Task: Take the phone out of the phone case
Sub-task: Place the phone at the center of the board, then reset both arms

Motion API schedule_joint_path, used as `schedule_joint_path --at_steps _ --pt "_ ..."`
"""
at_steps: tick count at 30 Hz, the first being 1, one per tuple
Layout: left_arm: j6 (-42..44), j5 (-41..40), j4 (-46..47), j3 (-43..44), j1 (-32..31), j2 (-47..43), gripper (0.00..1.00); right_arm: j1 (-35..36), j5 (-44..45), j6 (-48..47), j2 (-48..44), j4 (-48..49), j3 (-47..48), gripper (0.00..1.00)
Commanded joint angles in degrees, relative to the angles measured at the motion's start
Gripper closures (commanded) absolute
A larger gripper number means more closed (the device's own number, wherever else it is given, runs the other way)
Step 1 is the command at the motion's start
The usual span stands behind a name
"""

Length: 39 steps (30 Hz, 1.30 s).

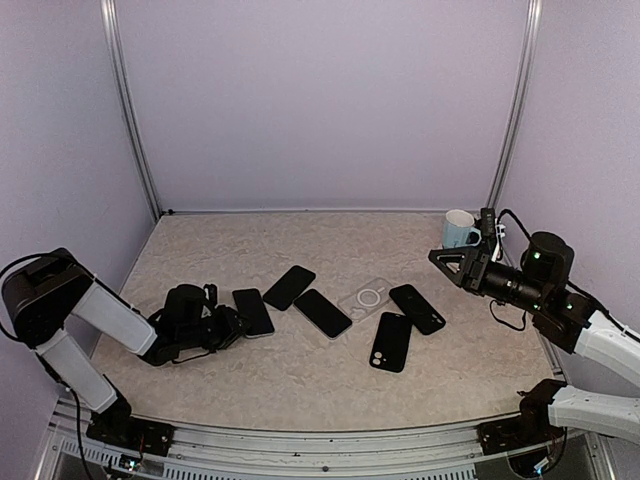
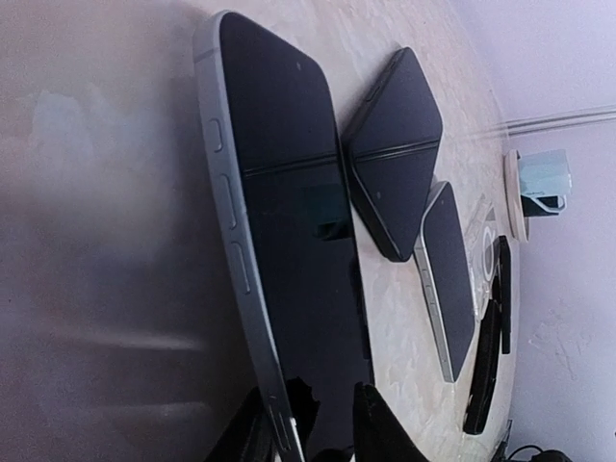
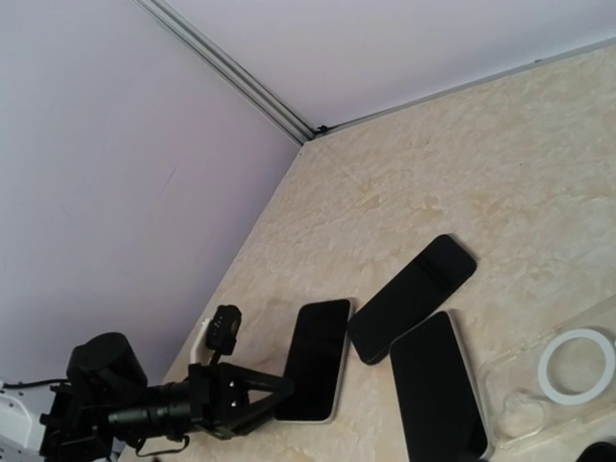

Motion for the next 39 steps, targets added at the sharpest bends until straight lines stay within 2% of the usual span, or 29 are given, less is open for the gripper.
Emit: schedule_joint_path --at_steps 1,12,18,23,28,35,39 --pt "0.1 -3.2 -3.5 1.3 -0.3 -0.7 0.64 -0.8 -0.5 -0.7 -0.8 -0.2 -0.4 0.34" --pt "4.1 -10.5 -15.6 4.6 -0.4 -5.8 0.4 -0.8 0.5 -2.5 -1.6 -2.9 0.1 0.33" --pt "7.0 -14.5 -23.6 5.6 -0.4 -11.1 0.37 -0.8 2.4 -5.0 -1.4 -4.2 1.3 0.31" --pt "9.9 -19.0 -30.5 6.0 0.2 -18.8 0.31 -0.8 1.7 -6.3 1.5 -4.3 3.8 0.3" --pt "13.3 -20.1 -36.5 6.1 4.1 -27.7 0.27 -0.9 2.4 -7.8 2.4 -3.6 4.7 0.28" --pt "20.6 -22.6 -45.9 8.3 11.0 -38.7 0.14 -1.0 2.8 -9.1 3.8 -3.9 7.1 0.23" --pt "24.8 -24.9 -46.6 9.5 14.3 -41.9 0.09 -1.0 4.1 -10.1 2.3 -6.1 8.6 0.15"
